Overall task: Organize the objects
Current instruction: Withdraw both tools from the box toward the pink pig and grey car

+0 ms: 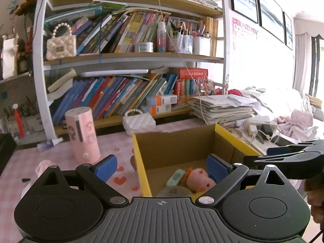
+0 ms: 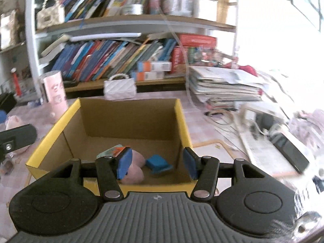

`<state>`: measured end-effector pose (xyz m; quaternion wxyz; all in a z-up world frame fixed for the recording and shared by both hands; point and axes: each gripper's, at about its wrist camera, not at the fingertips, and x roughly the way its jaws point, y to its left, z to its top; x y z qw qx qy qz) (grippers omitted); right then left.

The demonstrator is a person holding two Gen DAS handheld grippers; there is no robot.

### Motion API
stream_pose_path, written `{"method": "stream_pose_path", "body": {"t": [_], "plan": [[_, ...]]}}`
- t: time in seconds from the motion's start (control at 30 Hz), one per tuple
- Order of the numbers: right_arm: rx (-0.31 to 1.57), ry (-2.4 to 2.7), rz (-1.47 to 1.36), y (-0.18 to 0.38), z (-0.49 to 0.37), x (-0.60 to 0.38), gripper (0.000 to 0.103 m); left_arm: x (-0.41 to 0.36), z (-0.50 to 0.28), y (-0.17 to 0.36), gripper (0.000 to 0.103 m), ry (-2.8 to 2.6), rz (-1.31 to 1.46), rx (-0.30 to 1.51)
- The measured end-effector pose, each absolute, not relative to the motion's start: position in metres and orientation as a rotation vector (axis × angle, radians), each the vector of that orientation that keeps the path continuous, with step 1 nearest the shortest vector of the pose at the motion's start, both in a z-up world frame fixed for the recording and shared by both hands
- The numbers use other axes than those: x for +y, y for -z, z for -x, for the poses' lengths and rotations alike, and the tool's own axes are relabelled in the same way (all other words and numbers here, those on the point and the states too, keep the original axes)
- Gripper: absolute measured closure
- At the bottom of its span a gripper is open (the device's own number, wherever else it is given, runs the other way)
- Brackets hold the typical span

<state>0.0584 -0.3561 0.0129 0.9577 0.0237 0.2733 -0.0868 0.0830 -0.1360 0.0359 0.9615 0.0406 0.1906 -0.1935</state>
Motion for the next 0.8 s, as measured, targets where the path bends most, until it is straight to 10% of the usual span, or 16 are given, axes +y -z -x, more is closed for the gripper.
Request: {"method": "stream_pose_path", "body": {"t": [0.8], "plan": [[0.802, 0.16, -0.109, 0.039, 0.035, -0.254, 0.041, -0.05, 0.0, 0.012, 0.006, 0.304, -0.107, 0.642]]}}
